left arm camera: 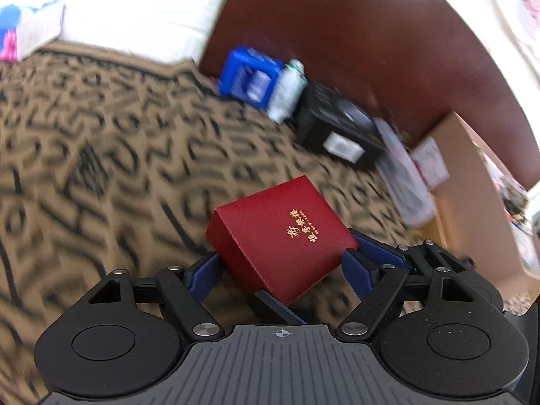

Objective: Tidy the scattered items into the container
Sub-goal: 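Close the left gripper on the red gift box and lift it, then carry the red gift box with the left gripper over the cardboard box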

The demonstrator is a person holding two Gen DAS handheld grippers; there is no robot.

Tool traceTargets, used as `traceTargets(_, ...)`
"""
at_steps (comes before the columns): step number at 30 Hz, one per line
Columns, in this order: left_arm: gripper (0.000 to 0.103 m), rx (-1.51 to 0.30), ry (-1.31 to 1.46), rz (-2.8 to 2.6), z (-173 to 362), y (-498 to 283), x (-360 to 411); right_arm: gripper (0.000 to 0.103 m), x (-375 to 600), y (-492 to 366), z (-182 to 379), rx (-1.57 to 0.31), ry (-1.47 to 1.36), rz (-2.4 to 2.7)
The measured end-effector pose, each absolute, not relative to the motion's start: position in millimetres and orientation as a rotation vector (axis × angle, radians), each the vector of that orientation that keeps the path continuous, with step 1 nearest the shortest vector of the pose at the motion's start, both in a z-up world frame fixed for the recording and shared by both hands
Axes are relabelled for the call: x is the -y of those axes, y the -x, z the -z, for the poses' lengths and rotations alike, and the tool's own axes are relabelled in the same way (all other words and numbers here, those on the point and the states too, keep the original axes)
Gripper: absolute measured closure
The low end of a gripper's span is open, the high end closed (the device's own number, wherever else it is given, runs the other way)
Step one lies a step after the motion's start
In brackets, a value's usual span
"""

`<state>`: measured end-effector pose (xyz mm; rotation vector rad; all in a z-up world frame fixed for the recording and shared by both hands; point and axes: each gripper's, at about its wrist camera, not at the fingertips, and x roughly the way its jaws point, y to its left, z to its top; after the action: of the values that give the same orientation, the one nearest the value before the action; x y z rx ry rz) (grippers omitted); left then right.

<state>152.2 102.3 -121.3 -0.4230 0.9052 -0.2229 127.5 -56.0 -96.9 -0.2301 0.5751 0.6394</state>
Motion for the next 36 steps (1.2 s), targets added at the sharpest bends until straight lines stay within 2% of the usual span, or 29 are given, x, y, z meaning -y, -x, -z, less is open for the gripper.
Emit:
traceTargets(18,0.026,-0.956,0.373,0.353,109,-59,-20,0.019,132,-19,84,-0.559,0.219,-0.511)
traceTargets(36,0.026,-0.763,0.193,0.462,15,-41,71,0.019,210,12,20,-0.301,0.158,-0.365)
